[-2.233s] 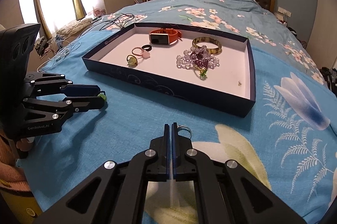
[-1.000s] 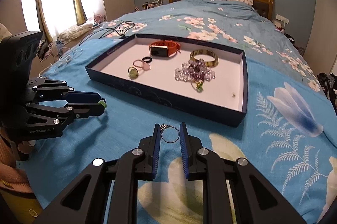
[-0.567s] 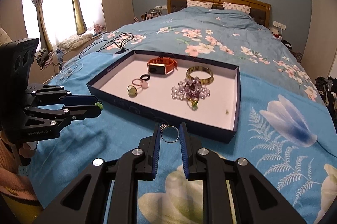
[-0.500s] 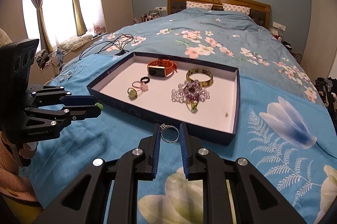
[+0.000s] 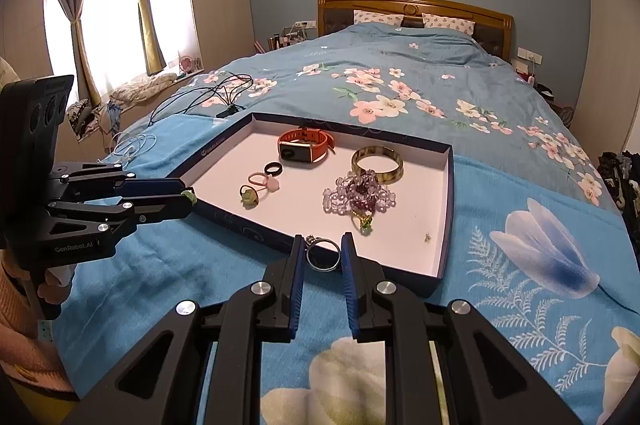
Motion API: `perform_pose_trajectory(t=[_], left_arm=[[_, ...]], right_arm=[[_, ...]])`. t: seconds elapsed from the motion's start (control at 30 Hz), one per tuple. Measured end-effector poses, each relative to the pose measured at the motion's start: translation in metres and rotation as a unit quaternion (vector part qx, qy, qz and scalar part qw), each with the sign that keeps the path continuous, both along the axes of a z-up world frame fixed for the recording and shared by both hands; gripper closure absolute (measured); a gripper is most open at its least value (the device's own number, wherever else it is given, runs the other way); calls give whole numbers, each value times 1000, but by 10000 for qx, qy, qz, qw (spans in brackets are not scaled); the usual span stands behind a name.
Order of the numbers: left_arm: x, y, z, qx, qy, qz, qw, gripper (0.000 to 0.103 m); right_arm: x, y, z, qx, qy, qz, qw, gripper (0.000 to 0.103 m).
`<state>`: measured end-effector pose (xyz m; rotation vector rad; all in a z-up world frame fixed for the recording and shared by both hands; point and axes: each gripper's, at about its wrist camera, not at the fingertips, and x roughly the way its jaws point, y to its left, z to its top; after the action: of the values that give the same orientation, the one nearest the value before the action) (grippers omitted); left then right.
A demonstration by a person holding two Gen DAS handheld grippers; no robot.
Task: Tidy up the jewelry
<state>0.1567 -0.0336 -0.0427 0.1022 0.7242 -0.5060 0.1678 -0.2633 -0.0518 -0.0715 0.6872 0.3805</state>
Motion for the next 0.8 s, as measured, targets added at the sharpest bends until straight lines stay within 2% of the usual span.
perform_pose_trajectory(t=[0.8], left_arm=[[12, 5, 4, 14, -38, 154, 9999, 77]], right_arm=[[14, 1, 4, 18, -58, -22, 10000, 87]])
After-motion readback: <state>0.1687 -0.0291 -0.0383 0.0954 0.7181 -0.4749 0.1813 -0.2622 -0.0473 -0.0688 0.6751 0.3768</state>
